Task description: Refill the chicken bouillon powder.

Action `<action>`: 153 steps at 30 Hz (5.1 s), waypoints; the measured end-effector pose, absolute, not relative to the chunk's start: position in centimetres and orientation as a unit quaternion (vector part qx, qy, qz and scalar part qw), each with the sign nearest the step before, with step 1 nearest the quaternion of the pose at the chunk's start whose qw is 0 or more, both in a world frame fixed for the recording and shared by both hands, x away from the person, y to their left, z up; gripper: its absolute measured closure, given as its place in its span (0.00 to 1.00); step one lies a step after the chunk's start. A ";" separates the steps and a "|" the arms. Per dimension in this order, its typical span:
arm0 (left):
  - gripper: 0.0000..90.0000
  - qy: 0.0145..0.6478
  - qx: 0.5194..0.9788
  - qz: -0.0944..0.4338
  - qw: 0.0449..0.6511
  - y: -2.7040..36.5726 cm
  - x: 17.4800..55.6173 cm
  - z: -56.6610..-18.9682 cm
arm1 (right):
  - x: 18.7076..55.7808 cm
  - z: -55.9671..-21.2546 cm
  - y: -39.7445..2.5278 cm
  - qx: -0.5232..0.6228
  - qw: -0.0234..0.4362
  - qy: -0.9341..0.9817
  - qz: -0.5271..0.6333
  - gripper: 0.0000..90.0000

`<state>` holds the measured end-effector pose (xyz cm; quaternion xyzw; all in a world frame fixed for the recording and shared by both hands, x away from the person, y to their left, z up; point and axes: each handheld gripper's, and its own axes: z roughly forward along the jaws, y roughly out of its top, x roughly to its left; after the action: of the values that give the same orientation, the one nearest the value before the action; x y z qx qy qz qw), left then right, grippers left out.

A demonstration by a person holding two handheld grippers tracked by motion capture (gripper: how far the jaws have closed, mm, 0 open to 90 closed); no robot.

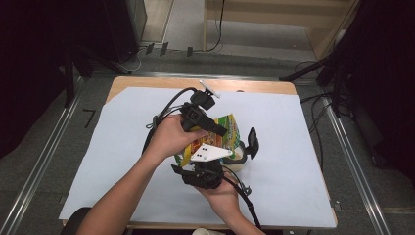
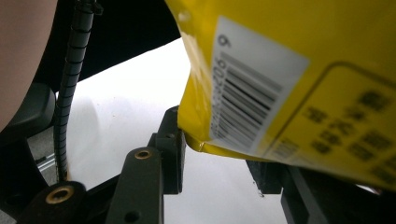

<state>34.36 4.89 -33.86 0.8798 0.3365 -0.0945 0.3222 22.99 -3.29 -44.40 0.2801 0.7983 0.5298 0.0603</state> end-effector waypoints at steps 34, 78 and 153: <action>0.89 0.335 0.888 -0.118 0.294 4.3 34.7 -35.7 | 23.2 -46.9 -3.8 0.285 0.019 0.801 0.526 0.59; 0.93 0.321 0.884 -0.122 0.317 5.8 35.2 -36.0 | 23.2 -48.9 -3.2 0.295 0.032 0.817 0.493 0.56; 1.00 0.380 0.788 -0.150 0.461 20.2 38.5 -35.0 | 23.7 -48.1 -4.4 0.295 0.074 0.805 0.509 0.49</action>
<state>38.46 20.24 -35.00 0.7882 0.3797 -0.1500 0.4606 23.73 -4.44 -48.12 0.2947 0.8053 0.5091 0.0744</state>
